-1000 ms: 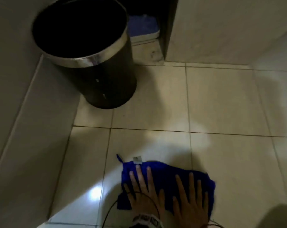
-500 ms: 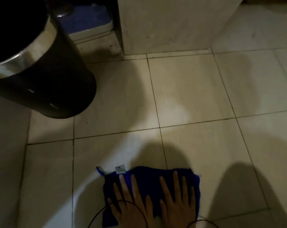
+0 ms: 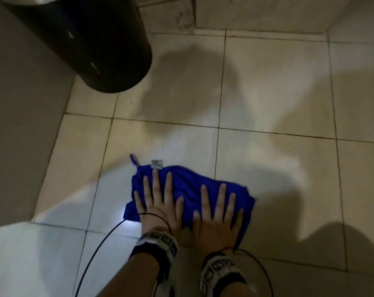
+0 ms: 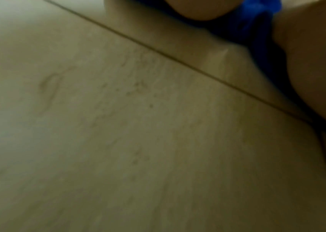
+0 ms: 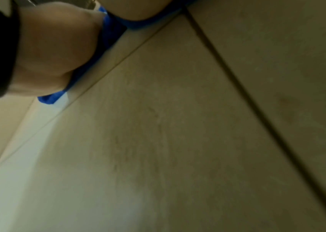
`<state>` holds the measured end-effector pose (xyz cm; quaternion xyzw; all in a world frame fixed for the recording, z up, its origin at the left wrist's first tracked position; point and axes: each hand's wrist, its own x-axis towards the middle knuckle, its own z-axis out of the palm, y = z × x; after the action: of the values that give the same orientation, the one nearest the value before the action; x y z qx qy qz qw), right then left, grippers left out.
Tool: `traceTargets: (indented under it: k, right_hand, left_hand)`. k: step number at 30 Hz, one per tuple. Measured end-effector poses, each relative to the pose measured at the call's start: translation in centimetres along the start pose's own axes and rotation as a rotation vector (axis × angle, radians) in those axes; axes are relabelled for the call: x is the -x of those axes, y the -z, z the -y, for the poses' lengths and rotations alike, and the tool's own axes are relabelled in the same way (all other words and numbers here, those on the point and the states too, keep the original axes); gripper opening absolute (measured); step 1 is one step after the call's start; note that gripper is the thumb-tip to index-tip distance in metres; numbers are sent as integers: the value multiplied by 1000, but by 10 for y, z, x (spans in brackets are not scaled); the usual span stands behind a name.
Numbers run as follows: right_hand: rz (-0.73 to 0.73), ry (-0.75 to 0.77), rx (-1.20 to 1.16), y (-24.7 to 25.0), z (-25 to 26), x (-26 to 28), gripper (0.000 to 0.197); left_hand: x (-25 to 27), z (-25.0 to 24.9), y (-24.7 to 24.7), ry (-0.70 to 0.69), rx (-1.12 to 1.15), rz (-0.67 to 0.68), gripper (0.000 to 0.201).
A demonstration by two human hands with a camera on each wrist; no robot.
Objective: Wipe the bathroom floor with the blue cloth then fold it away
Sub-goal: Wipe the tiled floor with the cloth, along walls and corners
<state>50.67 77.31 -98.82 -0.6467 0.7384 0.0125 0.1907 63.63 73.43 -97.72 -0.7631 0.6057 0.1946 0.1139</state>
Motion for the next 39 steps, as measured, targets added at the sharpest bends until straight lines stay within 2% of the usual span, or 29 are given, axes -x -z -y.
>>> traceTargets:
  k: [3, 6, 9, 13, 18, 21, 24, 26, 29, 31, 34, 37, 39]
  right_hand:
    - [-44, -13, -5, -4, 1, 0, 59]
    - [-63, 8, -52, -8, 1, -1, 62]
    - [-84, 28, -53, -11, 0, 2, 64]
    - [4, 61, -12, -9, -11, 16, 61]
    - [2, 173, 15, -13, -59, 81, 64]
    - [-5, 258, 24, -16, -73, 103, 67]
    - [-67, 220, 175, -15, -76, 103, 63]
    - [-102, 224, 317, -17, -80, 103, 62]
    - [-105, 230, 408, -20, -82, 102, 63]
    - [-125, 268, 345, -23, -80, 103, 64]
    - [-120, 208, 101, -25, -73, 104, 64]
    - [-68, 219, 82, -23, -64, 105, 66]
    - [-101, 152, 58, -21, -55, 106, 64]
  left_hand:
    - [0, 2, -3, 31, -12, 42, 70]
    - [0, -1, -2, 43, -4, 14, 70]
    - [17, -6, -5, 115, 45, 21, 69]
    - [73, -16, -22, 186, 149, 132, 65]
    - [143, -6, -38, 172, 187, 346, 71]
    - [152, -4, -38, 179, 149, 413, 71]
    - [147, -6, -34, 168, 92, 445, 75]
    - [143, -6, -32, 167, 71, 442, 76]
    - [137, -1, -33, 128, 72, 429, 82]
    - [129, 3, -30, 89, 76, 389, 83]
    - [109, 14, -27, -17, 81, 318, 80]
    - [102, 22, -29, -102, 73, 276, 77]
    - [103, 23, -35, -117, 71, 235, 78]
